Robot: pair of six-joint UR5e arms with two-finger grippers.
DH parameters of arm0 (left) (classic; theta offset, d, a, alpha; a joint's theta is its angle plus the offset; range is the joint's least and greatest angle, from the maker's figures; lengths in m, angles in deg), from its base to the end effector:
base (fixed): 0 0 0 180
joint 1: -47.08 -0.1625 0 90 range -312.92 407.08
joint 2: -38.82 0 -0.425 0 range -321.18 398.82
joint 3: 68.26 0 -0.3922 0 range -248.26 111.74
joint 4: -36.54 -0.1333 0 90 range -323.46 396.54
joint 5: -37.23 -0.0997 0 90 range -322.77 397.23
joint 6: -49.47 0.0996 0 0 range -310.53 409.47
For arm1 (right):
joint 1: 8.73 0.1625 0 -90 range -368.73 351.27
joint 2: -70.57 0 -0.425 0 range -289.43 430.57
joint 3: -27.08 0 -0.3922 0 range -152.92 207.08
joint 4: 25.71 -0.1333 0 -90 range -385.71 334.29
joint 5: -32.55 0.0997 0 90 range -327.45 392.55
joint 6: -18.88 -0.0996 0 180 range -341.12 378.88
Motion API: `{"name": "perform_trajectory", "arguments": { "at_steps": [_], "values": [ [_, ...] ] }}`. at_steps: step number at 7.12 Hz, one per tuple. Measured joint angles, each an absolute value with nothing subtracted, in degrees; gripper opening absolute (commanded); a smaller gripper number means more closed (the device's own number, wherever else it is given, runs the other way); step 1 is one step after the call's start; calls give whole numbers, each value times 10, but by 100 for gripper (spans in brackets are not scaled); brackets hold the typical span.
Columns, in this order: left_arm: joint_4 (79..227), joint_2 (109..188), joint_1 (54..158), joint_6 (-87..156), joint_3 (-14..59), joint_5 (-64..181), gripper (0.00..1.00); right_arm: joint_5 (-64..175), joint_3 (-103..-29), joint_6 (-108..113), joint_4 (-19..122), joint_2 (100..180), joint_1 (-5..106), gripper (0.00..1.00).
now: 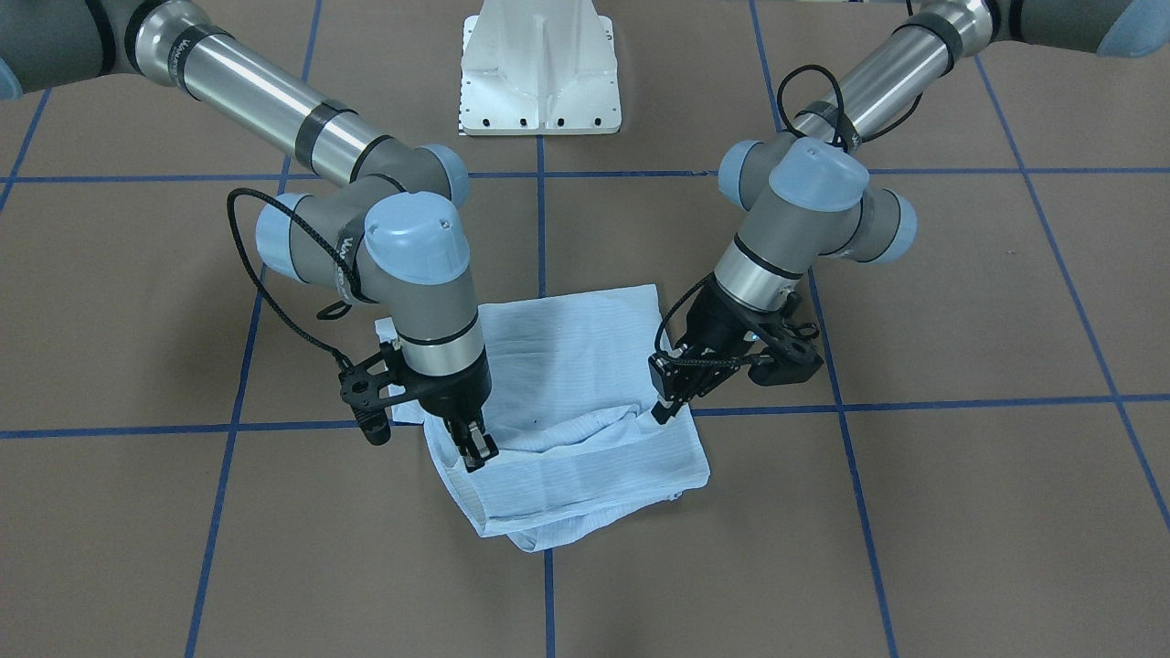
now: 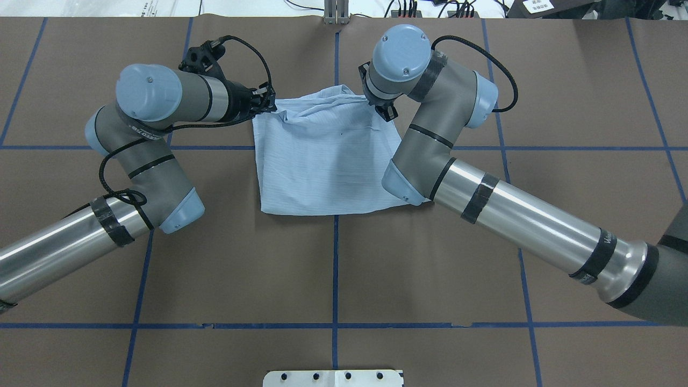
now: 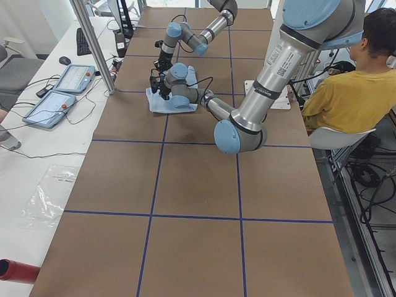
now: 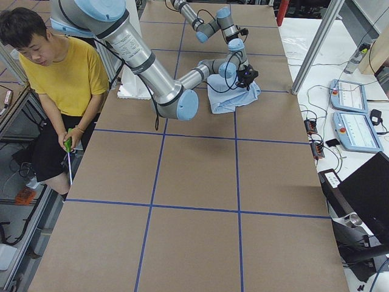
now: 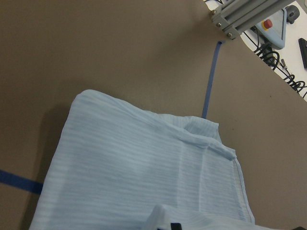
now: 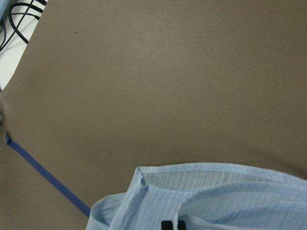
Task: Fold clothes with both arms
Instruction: 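Lift the near edge with both grippers and fold it over the far half, then release the folded edge and raise both grippers away from the shirt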
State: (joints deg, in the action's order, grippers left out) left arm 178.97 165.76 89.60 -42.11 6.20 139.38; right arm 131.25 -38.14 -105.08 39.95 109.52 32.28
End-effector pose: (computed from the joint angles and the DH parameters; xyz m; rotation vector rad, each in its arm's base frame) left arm 0.4709 -0.5842 0.2904 0.2821 1.2823 -0.5214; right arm -0.5424 -0.6283 0.2415 -0.0928 -0.9442 1.1491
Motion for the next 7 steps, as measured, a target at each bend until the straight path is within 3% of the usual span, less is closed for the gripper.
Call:
{"name": "perform_trajectory", "arguments": {
  "at_steps": [2,5,6,7],
  "values": [
    [1855,1676,903,-404,-21,1394,0,1313,-321,-1035,337,1089,329,0],
    [1870,1681,906,-389,-45,1394,0,1310,-266,-1032,312,1054,330,0],
    [1870,1681,907,-388,-46,1394,1,1308,-255,-1032,303,1049,330,51],
    [1871,1681,908,-387,-46,1393,69,1306,-248,-1032,298,1047,329,100]
  ]
}}
